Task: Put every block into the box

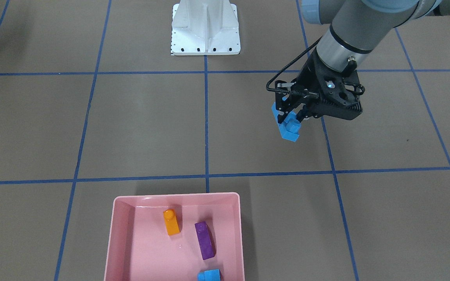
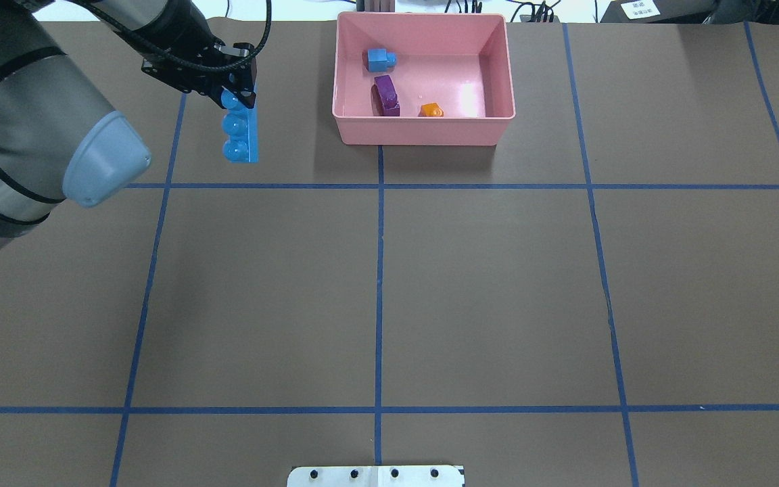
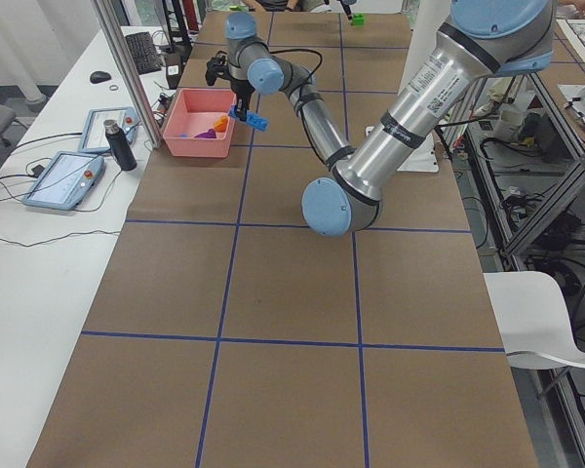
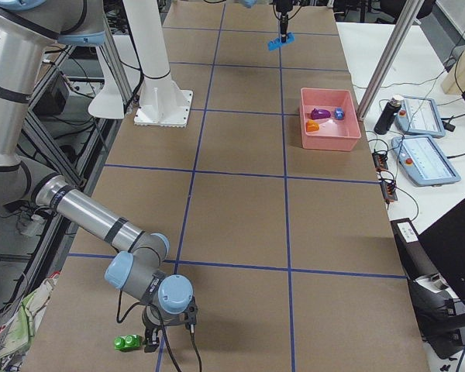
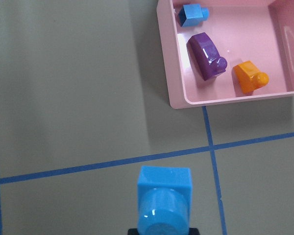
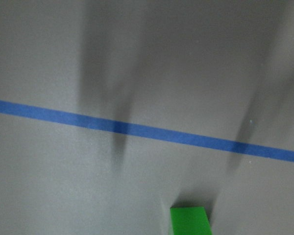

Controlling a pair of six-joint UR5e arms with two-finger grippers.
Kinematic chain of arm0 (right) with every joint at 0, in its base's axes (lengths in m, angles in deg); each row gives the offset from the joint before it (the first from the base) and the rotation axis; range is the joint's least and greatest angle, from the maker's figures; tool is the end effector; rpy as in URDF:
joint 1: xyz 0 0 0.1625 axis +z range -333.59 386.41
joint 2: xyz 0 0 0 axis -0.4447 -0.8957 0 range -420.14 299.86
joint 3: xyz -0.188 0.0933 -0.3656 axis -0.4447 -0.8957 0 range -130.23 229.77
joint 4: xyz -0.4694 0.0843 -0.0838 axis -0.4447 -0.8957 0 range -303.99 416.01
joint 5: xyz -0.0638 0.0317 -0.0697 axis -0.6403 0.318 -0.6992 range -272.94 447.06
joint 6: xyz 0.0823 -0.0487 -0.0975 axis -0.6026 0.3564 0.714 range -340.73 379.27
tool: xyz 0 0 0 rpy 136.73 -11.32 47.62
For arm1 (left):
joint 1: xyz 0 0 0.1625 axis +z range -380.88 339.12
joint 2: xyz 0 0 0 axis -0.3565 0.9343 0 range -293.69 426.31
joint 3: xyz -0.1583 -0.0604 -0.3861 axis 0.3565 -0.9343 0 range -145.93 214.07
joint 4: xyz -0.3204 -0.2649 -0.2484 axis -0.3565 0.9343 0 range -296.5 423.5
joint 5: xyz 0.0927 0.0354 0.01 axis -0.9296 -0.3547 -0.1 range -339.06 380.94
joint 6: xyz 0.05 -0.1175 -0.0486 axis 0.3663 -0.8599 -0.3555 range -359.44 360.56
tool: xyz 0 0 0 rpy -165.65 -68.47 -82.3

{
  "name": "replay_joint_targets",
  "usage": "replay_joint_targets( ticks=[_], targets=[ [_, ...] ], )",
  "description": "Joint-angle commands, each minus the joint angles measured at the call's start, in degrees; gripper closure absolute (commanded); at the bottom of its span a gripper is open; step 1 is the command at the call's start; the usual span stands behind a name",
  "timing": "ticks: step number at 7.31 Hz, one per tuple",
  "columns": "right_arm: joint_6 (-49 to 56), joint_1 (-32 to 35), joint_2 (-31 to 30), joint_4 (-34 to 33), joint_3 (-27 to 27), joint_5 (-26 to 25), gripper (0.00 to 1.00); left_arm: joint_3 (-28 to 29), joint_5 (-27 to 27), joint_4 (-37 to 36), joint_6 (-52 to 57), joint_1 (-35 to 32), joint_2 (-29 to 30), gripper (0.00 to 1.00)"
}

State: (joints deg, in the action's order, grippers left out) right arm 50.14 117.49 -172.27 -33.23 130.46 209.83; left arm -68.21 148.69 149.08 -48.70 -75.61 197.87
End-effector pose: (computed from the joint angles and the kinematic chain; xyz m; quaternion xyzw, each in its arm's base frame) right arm 0.0643 -0.2643 0.9454 -0.1691 -0.3314 -0.1657 0.9133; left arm 0.3646 -0.6013 0.0967 0.0950 0.4835 0.0296 0.8697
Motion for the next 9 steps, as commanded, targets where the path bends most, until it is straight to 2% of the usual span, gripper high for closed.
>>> replay_joint_targets(
  ticks=[1,2,4,7,8,9],
  targets=[
    [0.8,0.1,0.9,0.0,-3.2,0.0,0.0,0.6,-0.1,-0.2,0.3,0.1,1.1,1.0],
    [0.8,0.1,0.9,0.0,-3.6,-0.2,0.0,0.7,-0.2,-0.1,0.5,0.1,1.2,1.0],
    [0.8,0.2,1.3,0.4,-5.3,-0.2,0.11,0.9,-0.3,-0.1,0.7,0.1,1.4,1.0],
    [0.8,0.2,1.9,4.0,-10.0,-0.3,0.06,10.8,-2.0,0.3,0.1,0.1,10.6,1.0],
    [0.6,0.2,1.9,4.1,-10.0,-0.2,0.37,12.2,-2.0,3.3,0.0,0.1,10.6,1.0],
    [1.0,0.2,1.9,4.1,-10.1,-0.3,0.99,12.9,-2.1,4.1,0.0,0.3,10.7,1.0]
  ],
)
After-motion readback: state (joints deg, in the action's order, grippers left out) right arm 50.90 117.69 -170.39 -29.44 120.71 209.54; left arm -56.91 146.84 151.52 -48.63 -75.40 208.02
